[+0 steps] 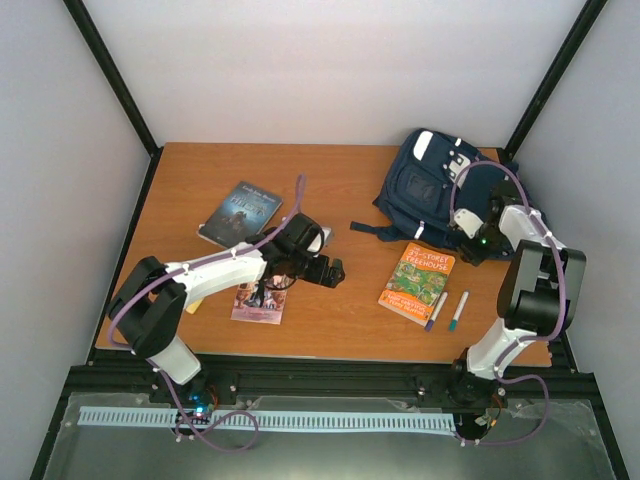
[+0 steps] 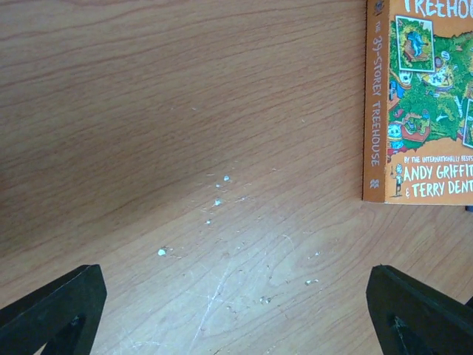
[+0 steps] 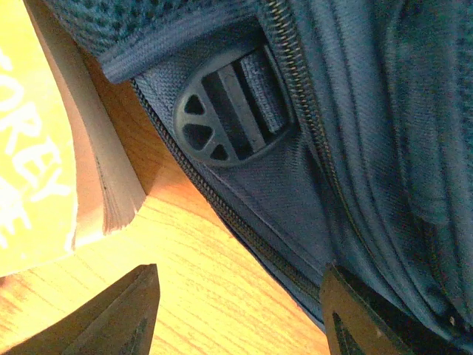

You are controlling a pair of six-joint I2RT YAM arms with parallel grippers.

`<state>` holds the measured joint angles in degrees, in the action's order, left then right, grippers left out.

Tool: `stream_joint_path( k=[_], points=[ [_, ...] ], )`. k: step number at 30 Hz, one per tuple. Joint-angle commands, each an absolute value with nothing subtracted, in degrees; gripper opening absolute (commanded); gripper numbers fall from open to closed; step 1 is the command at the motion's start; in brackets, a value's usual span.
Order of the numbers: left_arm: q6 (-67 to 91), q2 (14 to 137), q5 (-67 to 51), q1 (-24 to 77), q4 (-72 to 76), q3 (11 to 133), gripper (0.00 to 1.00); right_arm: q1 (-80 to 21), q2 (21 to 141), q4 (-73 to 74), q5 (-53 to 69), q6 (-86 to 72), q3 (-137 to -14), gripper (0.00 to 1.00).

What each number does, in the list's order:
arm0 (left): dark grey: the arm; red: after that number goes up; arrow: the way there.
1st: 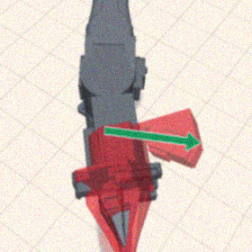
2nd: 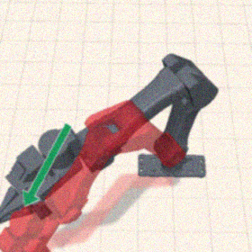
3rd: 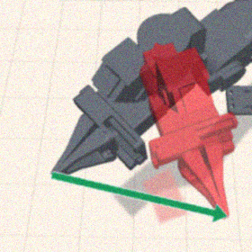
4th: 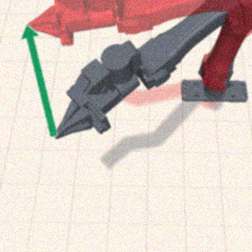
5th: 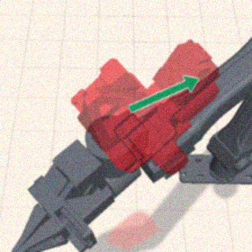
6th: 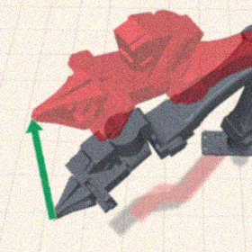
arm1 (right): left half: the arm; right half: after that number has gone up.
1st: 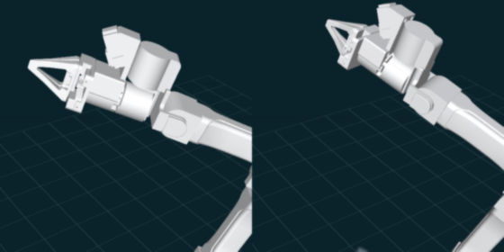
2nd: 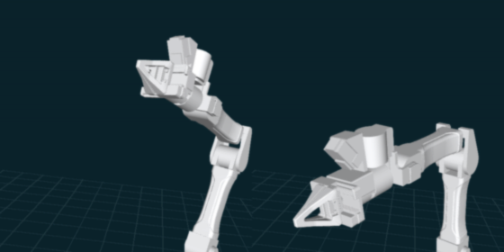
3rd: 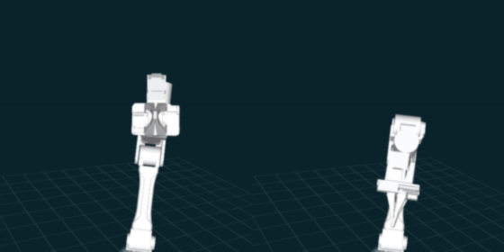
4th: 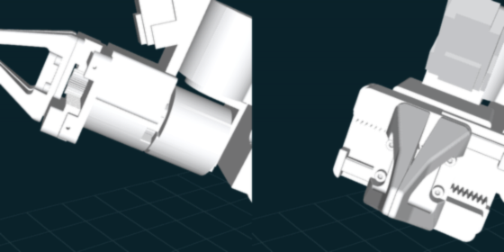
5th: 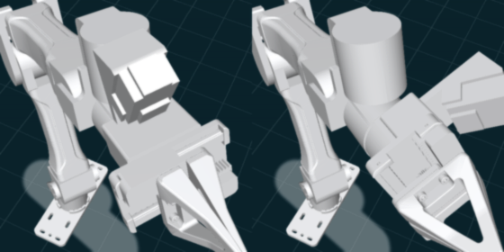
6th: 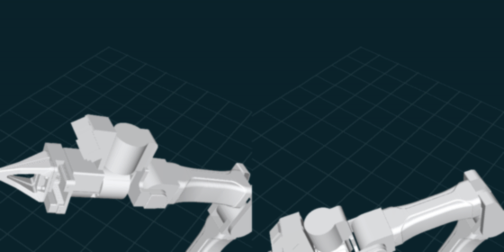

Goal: Pack the student bag
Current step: Move the student bag to the center of the board.

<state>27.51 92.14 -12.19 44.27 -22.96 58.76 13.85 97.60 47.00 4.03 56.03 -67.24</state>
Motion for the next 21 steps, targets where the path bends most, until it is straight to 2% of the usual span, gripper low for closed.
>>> stream_joint_path(
  k=[1, 4, 8, 12, 13, 21],
  points=[
    [27.65, 90.22, -11.59, 44.91, -22.78, 57.7, 1.0, 13.81, 100.37, 47.34, 4.9, 58.07, -68.37, 0.58],
    [27.95, 89.33, -10.71, 44.91, -22.57, 56.87, 1.0, 13.72, 102.78, 45.39, 2.4, 58.06, -68.03, 0.5],
    [27.09, 88.85, -8.26, 44.91, -24.91, 58.22, 1.0, 13.73, 105.27, 41.9, 0.06, 56.54, -68.19, 0.35],
    [27.07, 87.92, -8.18, 44.91, -25.07, 58.7, 0.99, 11.54, 105.1, 42.5, 0.53, 54.68, -71.23, 0.07],
    [27.07, 87.96, -8.2, 44.91, -25.24, 58.87, 0.99, 10.71, 104.48, 42.67, 0.59, 54.31, -71.67, 0.04],
    [28.11, 86.56, -6.51, 44.91, -25.76, 57.28, 0.98, 2.35, 99.55, 45.72, -2.08, 51.57, -79.23, 0.03]
  ],
)
